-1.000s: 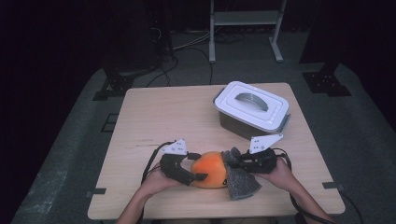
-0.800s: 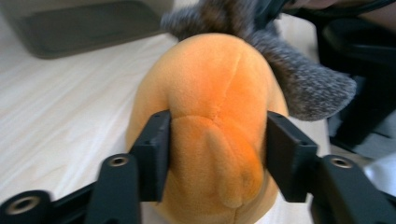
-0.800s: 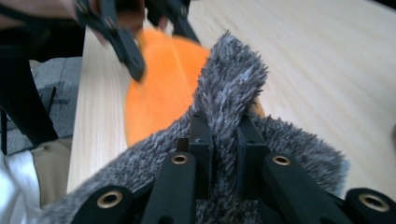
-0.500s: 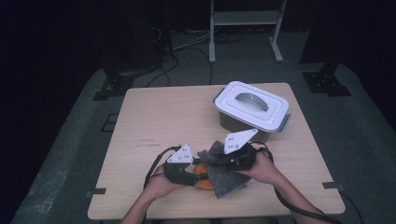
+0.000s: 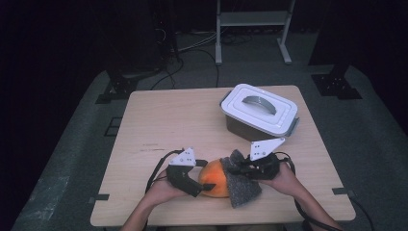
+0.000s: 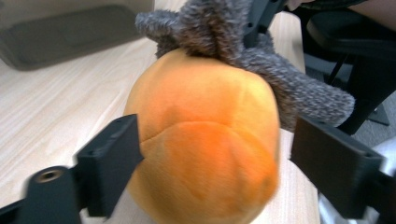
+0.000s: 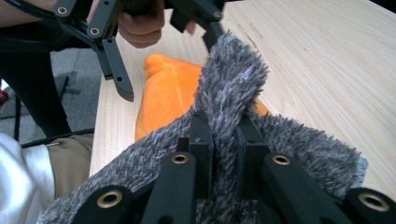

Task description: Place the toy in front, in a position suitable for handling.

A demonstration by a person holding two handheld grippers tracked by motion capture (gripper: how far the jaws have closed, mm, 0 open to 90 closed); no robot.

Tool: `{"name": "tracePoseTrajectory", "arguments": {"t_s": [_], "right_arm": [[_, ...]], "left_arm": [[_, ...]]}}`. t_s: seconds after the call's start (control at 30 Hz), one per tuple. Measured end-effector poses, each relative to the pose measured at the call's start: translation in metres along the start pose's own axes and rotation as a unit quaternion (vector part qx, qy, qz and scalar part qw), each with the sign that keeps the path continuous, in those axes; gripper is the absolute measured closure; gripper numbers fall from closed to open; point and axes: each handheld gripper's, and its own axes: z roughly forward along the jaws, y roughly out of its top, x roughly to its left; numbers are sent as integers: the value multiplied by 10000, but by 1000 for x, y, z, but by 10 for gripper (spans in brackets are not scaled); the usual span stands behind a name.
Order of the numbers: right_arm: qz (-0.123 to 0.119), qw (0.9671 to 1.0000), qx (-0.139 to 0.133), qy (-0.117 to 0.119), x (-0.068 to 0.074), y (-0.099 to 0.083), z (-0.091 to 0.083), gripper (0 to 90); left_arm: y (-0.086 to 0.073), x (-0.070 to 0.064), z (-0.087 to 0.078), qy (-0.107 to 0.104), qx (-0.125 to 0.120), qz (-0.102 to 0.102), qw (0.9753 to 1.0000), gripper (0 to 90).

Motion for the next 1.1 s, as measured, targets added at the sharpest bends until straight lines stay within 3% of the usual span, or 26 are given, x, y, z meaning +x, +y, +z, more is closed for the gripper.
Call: {"name": "tracePoseTrajectory", "arguments": {"t_s": [0.03,0.07,0.13,0.17,0.2,0.27,0.37,0.4,0.43,0.47,0.63,0.67,0.87,0.97,1.0,1.1], "right_arm": [[0,10000,0,0,0,0,0,793],[22,10000,-43,20,-1,-3,-1,793],[22,10000,-30,6,-3,-3,-3,792],[22,10000,-30,6,-3,-3,-3,792],[36,10000,-30,-21,-3,0,-5,792],[-25,10000,-52,-26,-1,8,-5,793],[-190,9998,-61,25,4,21,-1,794],[-410,9991,-18,82,11,34,8,794],[-410,9991,-18,82,11,34,8,794],[-577,9982,124,53,16,41,18,793],[-432,9990,106,33,9,36,19,793],[-253,9997,19,32,3,27,14,792],[178,9997,-99,-132,-8,-1,-5,789],[327,9992,-225,-87,-10,-12,-8,789],[251,9994,-213,-107,-7,-12,-5,789],[136,9996,-216,-76,-4,-7,-2,788]], "left_arm": [[0,0,0,0,0,0,10000,134],[0,2,6,6,189,57,9998,138],[-1,3,8,13,202,106,9997,261],[-2,2,8,26,174,137,9998,261],[-2,1,7,107,151,184,9997,387],[-1,-2,7,192,125,254,9994,443],[2,-7,8,312,87,321,9990,470],[6,-12,10,425,103,448,9980,473],[6,-12,10,425,103,448,9980,475],[6,-13,10,548,167,519,9970,480],[-5,-9,3,601,56,292,9977,491],[-11,-7,0,598,-10,152,9981,488],[-18,-4,-5,486,-70,-68,9988,452],[-12,-3,-3,320,-39,-67,9995,290],[-7,-3,-1,232,-38,-37,9997,160],[1,-3,3,231,33,15,9997,99]]}}
